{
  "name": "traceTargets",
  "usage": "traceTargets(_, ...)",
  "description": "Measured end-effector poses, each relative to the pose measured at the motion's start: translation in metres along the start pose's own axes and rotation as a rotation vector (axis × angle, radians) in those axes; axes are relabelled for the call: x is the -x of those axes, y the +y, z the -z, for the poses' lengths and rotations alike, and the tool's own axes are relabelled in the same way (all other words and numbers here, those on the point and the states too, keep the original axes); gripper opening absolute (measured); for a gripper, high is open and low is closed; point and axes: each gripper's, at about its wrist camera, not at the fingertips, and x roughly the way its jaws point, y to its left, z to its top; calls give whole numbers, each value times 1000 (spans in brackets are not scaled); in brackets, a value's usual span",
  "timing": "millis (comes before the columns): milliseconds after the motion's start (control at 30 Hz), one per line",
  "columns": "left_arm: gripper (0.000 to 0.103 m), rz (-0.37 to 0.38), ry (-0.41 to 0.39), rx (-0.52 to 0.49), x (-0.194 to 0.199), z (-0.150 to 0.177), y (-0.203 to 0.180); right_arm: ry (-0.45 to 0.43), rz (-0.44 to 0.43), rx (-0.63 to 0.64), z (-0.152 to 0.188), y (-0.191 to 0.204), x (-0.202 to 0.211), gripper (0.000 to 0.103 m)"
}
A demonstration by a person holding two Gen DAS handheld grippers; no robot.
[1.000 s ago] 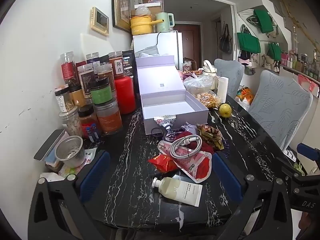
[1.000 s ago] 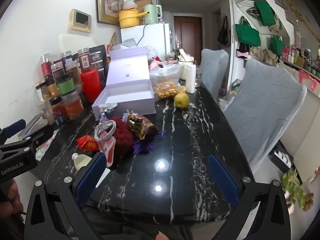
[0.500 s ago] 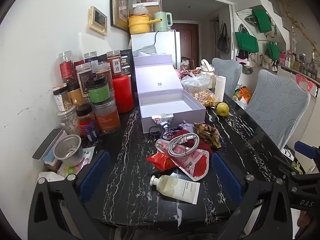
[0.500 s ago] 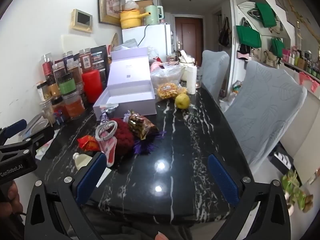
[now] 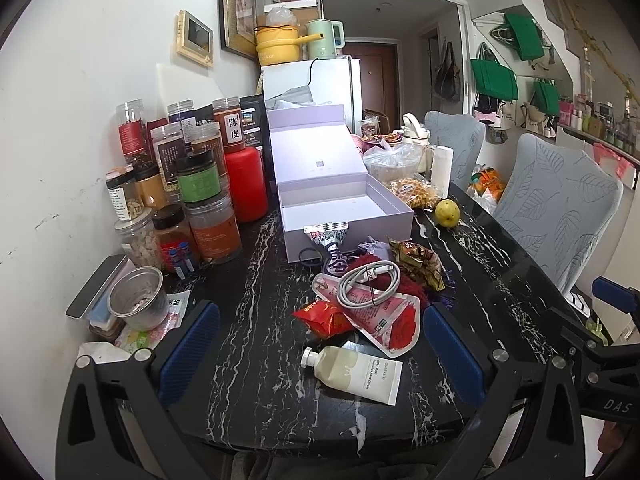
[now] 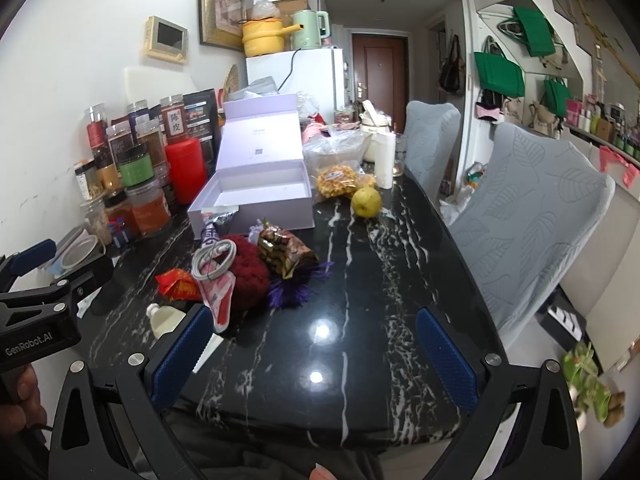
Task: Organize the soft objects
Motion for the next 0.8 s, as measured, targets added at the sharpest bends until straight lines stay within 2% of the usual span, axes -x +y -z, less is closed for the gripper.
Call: traceTargets(800, 103, 0, 14, 7, -4, 3, 2, 1, -5, 21, 3, 3, -5, 103)
